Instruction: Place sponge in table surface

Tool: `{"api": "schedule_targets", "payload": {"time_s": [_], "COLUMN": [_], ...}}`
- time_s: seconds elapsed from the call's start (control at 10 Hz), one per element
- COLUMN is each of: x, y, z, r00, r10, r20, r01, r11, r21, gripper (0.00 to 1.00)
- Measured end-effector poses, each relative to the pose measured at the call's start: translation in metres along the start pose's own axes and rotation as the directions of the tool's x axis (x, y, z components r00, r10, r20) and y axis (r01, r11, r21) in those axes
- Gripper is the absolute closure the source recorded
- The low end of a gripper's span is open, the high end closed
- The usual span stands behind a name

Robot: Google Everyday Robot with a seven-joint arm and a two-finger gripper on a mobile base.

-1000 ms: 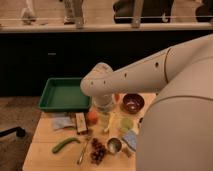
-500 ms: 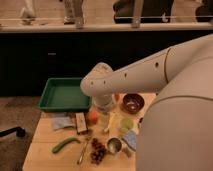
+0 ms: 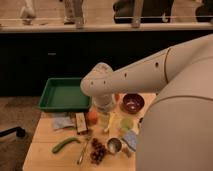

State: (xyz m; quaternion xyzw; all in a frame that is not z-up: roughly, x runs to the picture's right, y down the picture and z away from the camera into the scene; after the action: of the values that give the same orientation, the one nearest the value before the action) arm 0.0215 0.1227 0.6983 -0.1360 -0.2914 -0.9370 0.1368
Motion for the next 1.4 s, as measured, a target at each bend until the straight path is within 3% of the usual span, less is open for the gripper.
{"api": "schedule_targets", "payload": {"time_s": [0.7, 1.0, 1.4], "x": [0.0, -0.019, -0.033], "y": [0.001, 0.01, 0.001], "z": [0.0, 0.004, -0.003], "r00": [1.0, 0.98, 0.959], "r10": [0.016, 0.195, 0.278], "r20": [0.001, 0.031, 0.056], "r01": [-0.016, -0.196, -0.282], "r11": [1.0, 0.979, 0.955], "r21": [0.01, 0.058, 0.09], "gripper": [0.2, 0.2, 0.2]}}
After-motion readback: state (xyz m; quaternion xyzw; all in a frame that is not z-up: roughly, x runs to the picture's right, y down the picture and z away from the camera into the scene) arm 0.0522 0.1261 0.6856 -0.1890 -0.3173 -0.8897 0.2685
